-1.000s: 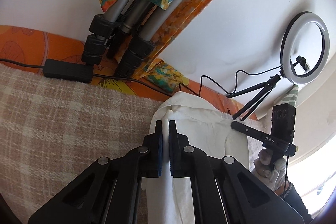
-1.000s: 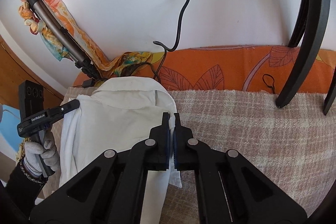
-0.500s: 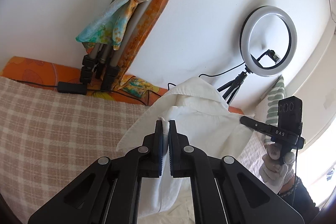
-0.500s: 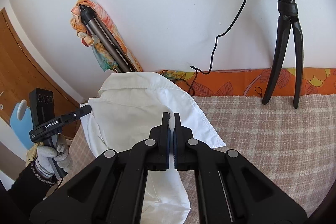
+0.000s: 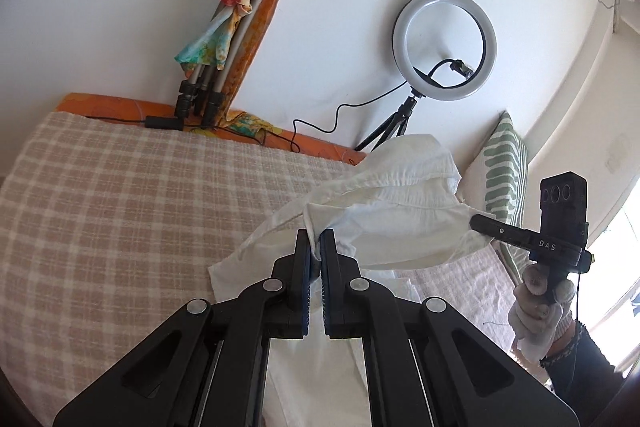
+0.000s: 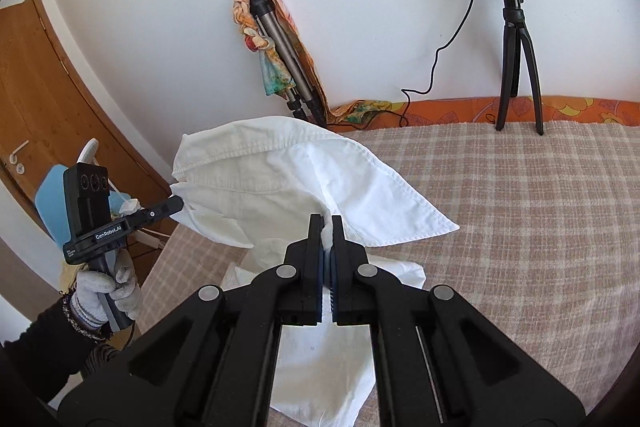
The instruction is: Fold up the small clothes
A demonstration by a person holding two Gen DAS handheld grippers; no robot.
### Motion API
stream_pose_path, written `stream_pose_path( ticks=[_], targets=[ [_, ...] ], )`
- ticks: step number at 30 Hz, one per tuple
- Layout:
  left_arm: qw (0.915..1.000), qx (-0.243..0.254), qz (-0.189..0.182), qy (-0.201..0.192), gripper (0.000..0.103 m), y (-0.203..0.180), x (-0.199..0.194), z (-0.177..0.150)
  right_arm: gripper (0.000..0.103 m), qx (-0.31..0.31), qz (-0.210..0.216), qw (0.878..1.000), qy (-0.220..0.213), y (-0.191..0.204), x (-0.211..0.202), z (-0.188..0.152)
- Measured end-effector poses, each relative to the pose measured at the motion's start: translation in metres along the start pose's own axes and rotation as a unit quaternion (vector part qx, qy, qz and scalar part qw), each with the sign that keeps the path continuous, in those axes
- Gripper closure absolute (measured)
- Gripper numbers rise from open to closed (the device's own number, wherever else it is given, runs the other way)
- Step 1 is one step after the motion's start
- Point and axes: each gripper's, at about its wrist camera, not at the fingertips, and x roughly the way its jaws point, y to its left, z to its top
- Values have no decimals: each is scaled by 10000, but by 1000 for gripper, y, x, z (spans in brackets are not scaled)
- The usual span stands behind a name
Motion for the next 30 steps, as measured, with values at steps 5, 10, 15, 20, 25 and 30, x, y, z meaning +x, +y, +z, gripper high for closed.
stream_pose_path(
  ticks=[5, 10, 15, 20, 25, 30],
  targets=[
    [9995, 132, 177, 208, 100, 0, -10, -46, 100, 94, -90, 9998, 139, 7, -8, -52],
    [9985, 199, 285, 417, 100, 2, -16, -83, 100, -158, -348, 9986, 356, 20, -5, -94],
    [9964, 241, 153, 794, 100, 5, -18, -114, 99, -451, -742, 9949, 515, 21, -5, -119],
    [9949, 153, 32, 998, 97, 10, -31, -132, 94, -783, -1040, 9881, 821, 18, -21, -144],
    [9959, -317, -81, 849, 75, 23, -42, -125, 71, -317, -980, 9924, 671, -3, -54, -152],
    [9887, -1028, -356, 1030, 60, 37, -19, -121, 43, 1352, -78, 9897, 459, -51, -52, -144]
  ],
)
